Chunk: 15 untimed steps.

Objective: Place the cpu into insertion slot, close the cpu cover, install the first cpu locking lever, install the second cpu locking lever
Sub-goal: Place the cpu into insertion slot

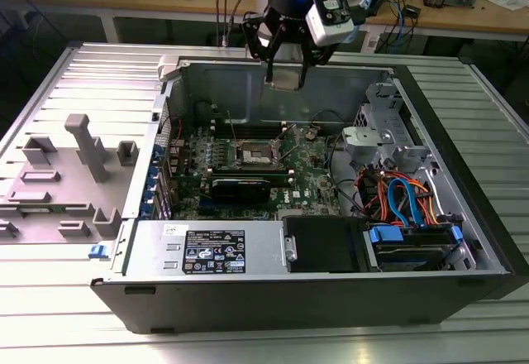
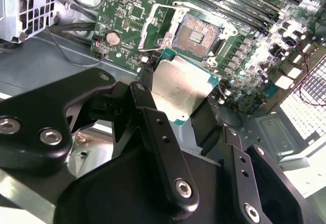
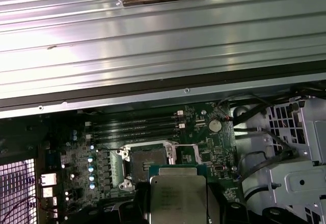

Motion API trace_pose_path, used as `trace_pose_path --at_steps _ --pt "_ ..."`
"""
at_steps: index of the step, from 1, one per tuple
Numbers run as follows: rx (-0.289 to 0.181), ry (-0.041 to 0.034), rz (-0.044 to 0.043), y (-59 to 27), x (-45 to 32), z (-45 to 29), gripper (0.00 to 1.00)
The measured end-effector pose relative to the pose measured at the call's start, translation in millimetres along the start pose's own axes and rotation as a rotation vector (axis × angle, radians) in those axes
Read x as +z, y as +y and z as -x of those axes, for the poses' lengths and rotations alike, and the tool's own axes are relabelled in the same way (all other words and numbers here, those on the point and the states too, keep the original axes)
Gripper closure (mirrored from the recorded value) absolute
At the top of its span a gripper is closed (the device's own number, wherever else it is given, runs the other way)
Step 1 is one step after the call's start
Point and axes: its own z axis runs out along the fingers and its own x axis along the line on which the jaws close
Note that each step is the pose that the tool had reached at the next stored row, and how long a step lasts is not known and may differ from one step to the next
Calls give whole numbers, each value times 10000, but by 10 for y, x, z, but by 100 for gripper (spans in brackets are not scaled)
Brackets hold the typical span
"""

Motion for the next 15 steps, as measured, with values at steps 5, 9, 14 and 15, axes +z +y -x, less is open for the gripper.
trace_pose_path --at_steps 5,9,14,15 --pt "413 -36 2 -10 3 2 46" --pt "944 -84 4 -10 12 2 46" --pt "1636 -130 7 -11 22 2 46" --pt "1757 -132 6 -11 23 2 46"
